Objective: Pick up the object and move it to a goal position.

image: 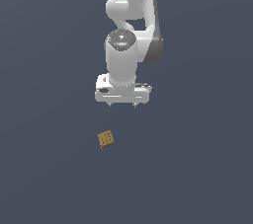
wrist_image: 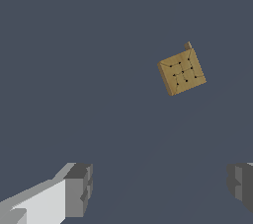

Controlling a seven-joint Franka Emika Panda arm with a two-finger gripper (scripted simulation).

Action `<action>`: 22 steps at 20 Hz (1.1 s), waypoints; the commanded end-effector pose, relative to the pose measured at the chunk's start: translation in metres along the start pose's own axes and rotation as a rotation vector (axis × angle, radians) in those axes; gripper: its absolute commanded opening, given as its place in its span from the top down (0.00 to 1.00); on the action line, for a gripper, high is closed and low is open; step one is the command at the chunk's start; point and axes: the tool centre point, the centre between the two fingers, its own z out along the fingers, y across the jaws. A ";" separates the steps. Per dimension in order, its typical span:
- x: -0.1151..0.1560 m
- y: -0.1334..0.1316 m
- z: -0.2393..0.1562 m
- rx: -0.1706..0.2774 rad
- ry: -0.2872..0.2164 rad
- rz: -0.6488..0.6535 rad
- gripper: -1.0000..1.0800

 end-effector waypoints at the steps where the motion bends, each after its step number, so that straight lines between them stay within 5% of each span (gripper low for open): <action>1: 0.000 0.000 0.000 0.000 0.000 0.000 0.04; 22: 0.011 0.002 0.005 -0.006 -0.006 -0.090 0.04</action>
